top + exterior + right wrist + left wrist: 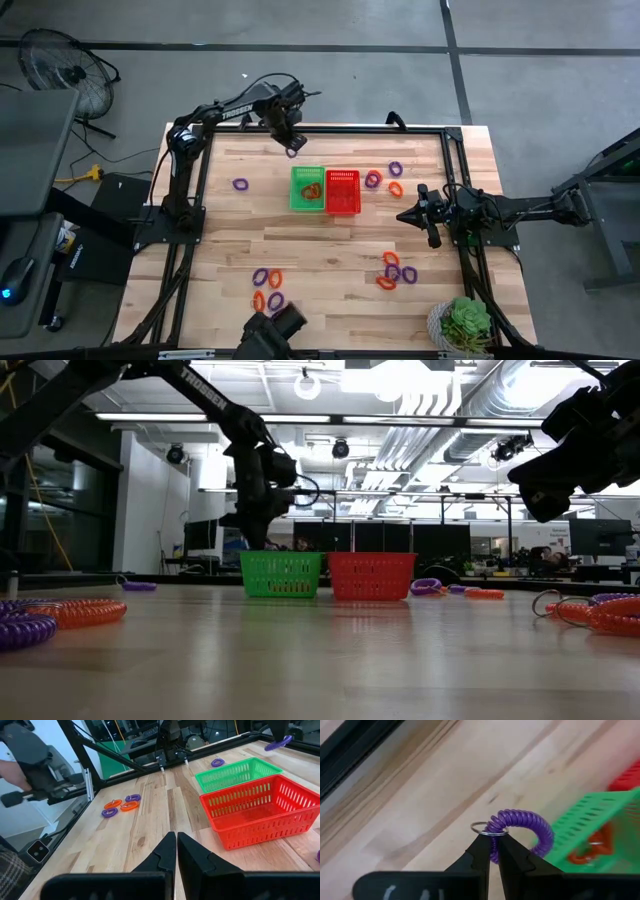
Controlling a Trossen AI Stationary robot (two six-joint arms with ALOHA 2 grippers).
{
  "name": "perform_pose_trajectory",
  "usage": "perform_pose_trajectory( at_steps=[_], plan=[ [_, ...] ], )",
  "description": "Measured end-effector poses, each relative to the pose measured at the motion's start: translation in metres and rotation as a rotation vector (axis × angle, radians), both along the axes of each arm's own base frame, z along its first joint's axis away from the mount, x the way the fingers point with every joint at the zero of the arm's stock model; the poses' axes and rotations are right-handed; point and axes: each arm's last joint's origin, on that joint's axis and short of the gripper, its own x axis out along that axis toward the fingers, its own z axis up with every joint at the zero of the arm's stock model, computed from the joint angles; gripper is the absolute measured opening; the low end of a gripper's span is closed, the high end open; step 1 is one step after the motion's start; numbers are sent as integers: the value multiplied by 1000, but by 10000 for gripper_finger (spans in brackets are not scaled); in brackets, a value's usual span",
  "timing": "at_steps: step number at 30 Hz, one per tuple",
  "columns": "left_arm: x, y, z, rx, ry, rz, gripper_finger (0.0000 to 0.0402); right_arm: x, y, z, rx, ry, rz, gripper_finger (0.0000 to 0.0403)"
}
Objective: Sort spring keychains
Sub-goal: Put the purple spring keychain into the orange bin
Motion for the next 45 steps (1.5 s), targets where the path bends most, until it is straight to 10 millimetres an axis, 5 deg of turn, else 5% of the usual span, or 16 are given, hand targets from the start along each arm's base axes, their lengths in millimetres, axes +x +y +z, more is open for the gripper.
perform_pose_trajectory(
  at_steps=[8, 21, 30, 45],
  plan=[
    [29, -30, 10, -2, -129, -160, 19, 0, 0, 0, 0, 0, 0, 12],
    [88, -108, 14, 67, -238, -371, 19, 0, 0, 0, 0, 0, 1, 12],
    [114, -151, 19, 277, -260, -456, 19, 0, 0, 0, 0, 0, 1, 12],
    [122, -161, 21, 386, -262, -445, 19, 0, 0, 0, 0, 0, 1, 12]
  ],
)
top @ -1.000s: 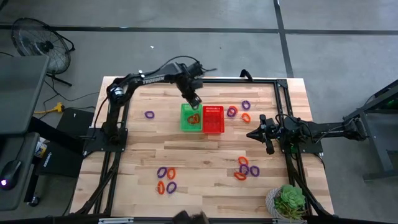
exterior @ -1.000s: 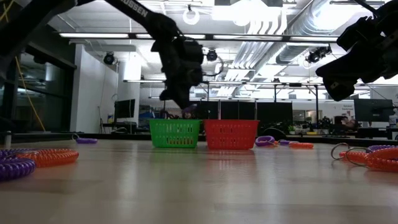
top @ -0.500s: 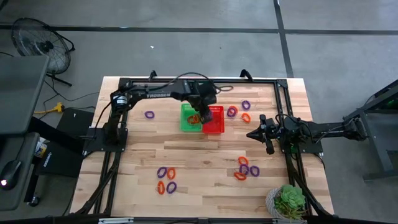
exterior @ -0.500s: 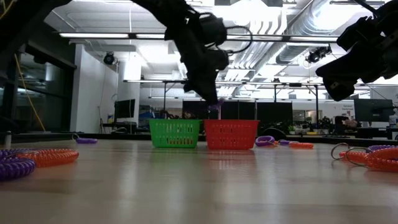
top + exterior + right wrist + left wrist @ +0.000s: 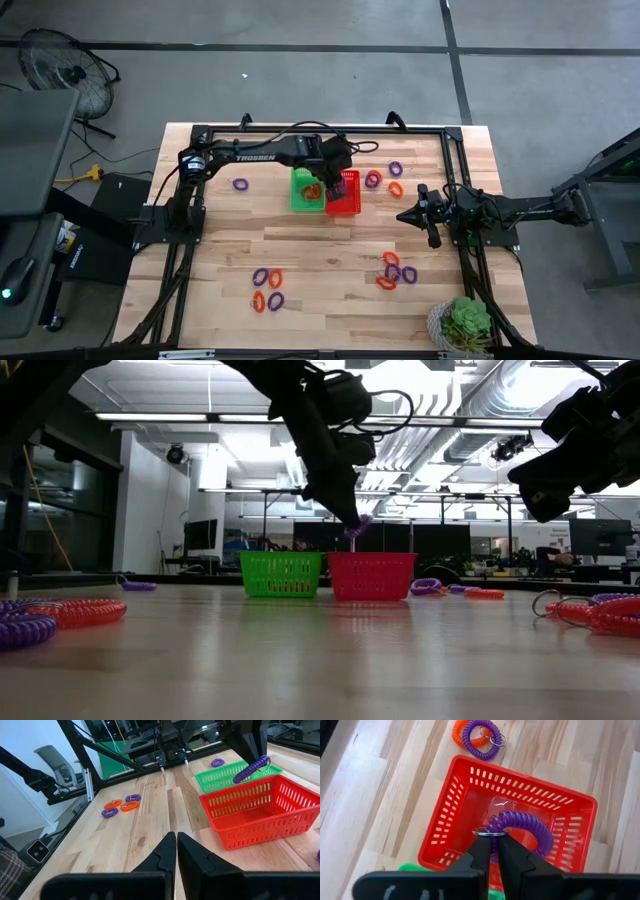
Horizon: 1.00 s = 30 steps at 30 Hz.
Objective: Sort spring keychains
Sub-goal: Put the purple spring keychain into the orange bin
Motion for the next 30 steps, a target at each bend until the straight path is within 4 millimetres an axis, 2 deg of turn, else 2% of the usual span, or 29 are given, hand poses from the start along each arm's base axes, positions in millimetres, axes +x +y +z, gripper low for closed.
perform_pose_trajectory(
  at_steps=[4, 11, 15, 20, 24, 28, 30],
  plan=[
    [0, 0, 0, 0, 1, 0, 35, 0, 0, 0, 0, -1, 0, 12],
    [0, -1, 0, -16, -2, -38, 122, 0, 0, 0, 0, 0, 0, 12],
    [0, -1, 0, -15, -2, -40, 154, 0, 0, 0, 0, 0, 0, 12],
    [-6, 11, 0, -53, 11, -19, 162, 0, 0, 0, 0, 0, 0, 12],
    [-20, 27, 16, -126, -16, 19, 162, 0, 0, 0, 0, 0, -1, 12],
    [-38, 42, 14, -167, 68, 84, 162, 0, 0, 0, 0, 0, 0, 12],
    [-43, 48, 20, -163, 59, 103, 162, 0, 0, 0, 0, 0, -1, 12]
  ],
)
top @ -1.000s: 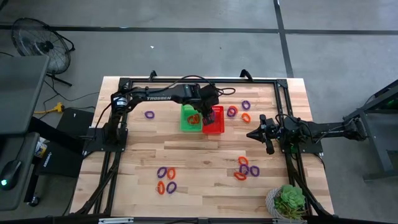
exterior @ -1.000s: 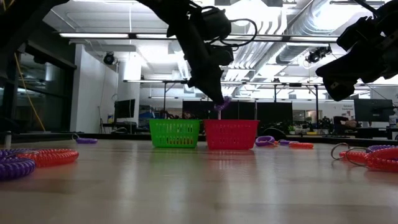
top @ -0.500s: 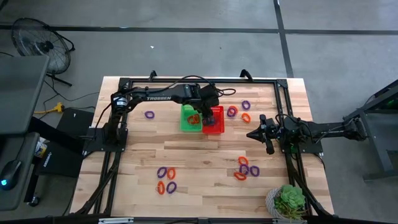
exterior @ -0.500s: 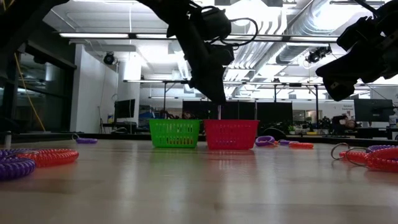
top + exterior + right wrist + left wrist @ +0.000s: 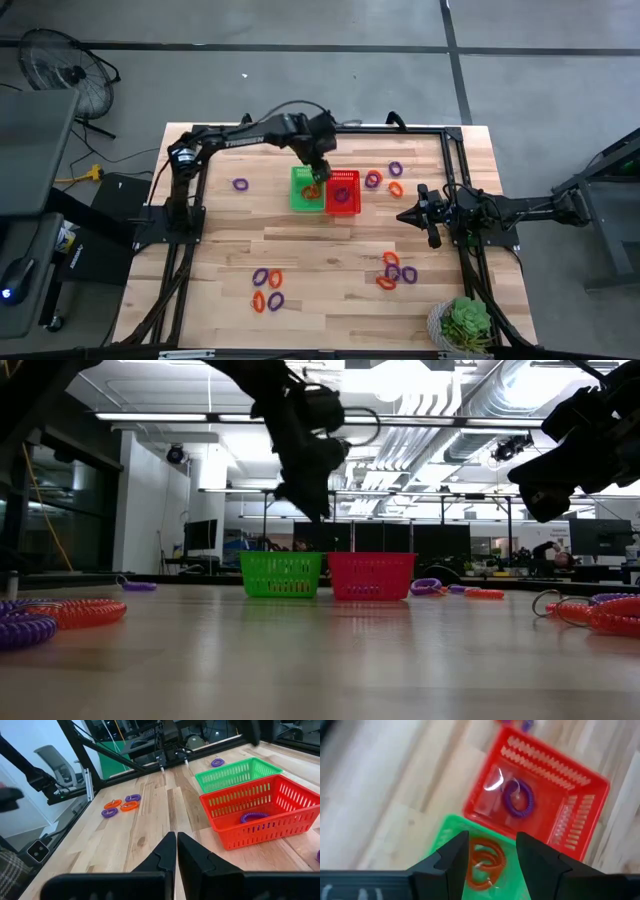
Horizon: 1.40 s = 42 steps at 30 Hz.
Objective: Sort spring keychains
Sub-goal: Put the purple spring keychain into the orange bin
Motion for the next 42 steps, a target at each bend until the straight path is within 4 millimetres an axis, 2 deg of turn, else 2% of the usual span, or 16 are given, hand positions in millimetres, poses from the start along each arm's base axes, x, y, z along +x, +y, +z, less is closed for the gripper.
perform_pose_trajectory(
  at_steps=[3, 5, 6, 9, 11, 14, 16, 19, 23, 28, 30, 35, 42],
  plan=[
    [-19, 6, 4, -22, 71, 15, 162, 0, 0, 0, 0, 0, 0, 12],
    [-25, 9, 5, -8, 65, 21, 162, 0, 0, 0, 0, 0, 0, 12],
    [-26, 9, 3, -5, 58, 24, 162, 0, 0, 0, 0, 0, 0, 12],
    [-56, 7, -6, -43, 131, 51, 162, 0, 0, 0, 0, 0, 1, 12],
    [-66, 8, -12, -15, 76, 92, 162, 0, 0, 0, 0, 0, 0, 12],
    [-110, 1, -30, -66, 170, 216, 162, 0, 0, 0, 0, 0, 0, 12],
    [-125, 0, -36, -40, 151, 344, 162, 0, 0, 0, 0, 0, 1, 12],
    [-162, -11, -47, -106, 250, 544, 162, 0, 0, 0, 0, 2, 0, 12],
    [-187, -22, -52, -105, 288, 712, 162, 0, 0, 0, 0, 5, 1, 12],
    [-206, -28, -66, -59, 344, 778, 163, 0, 0, -1, 0, 5, 0, 12],
    [-215, -28, -76, -89, 389, 800, 163, 0, 0, -1, 0, 6, 1, 12],
    [-229, -23, -93, -198, 378, 851, 163, 0, 0, -1, 0, 6, 0, 12],
    [-235, -18, -97, -255, 351, 950, 163, 0, 0, 0, 0, 6, 0, 12]
  ],
)
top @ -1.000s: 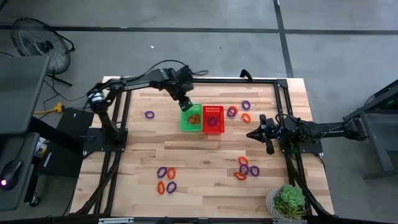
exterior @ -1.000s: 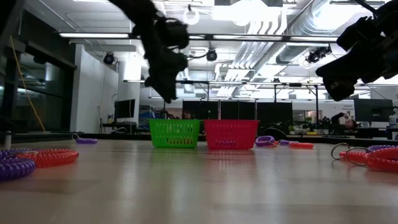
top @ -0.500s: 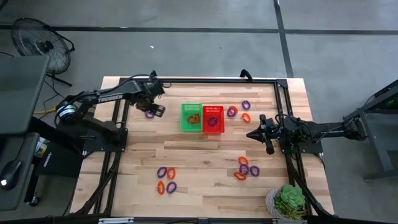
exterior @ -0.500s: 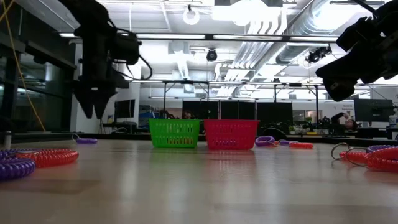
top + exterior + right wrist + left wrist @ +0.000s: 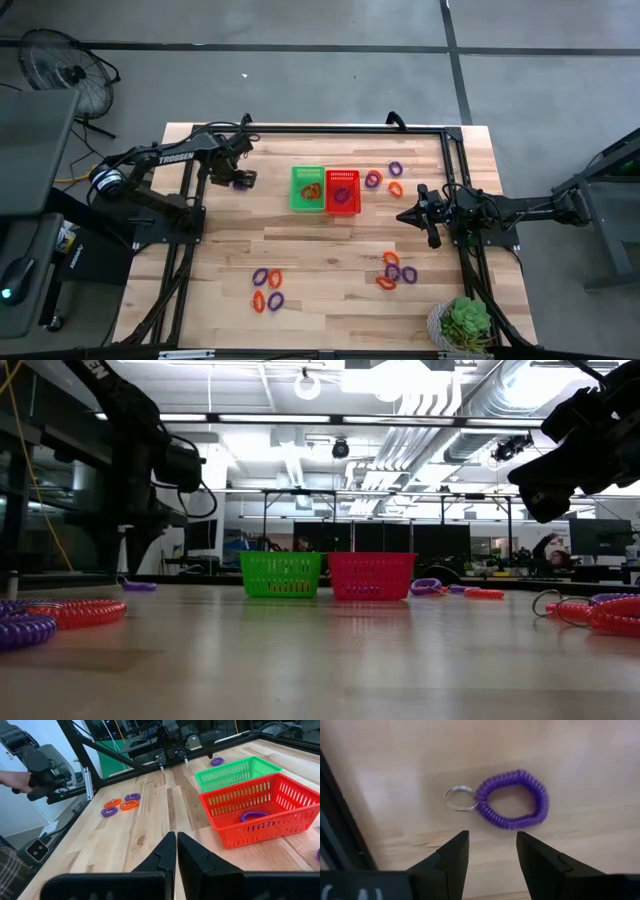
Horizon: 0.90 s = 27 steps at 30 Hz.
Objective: Sort spring keychains
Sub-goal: Put the purple spring keychain into the orange bin
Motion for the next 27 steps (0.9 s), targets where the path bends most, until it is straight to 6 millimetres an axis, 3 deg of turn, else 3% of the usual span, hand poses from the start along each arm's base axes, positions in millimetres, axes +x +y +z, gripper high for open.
perform_pose_trajectory(
  at_steps=[15, 27],
  plan=[
    [4, 4, -3, 20, -22, 204, 163, 0, 0, 0, 0, 0, 0, 12],
    [9, 10, -22, -3, 51, 260, 163, 0, 0, 0, 0, 0, 0, 12]
  ],
)
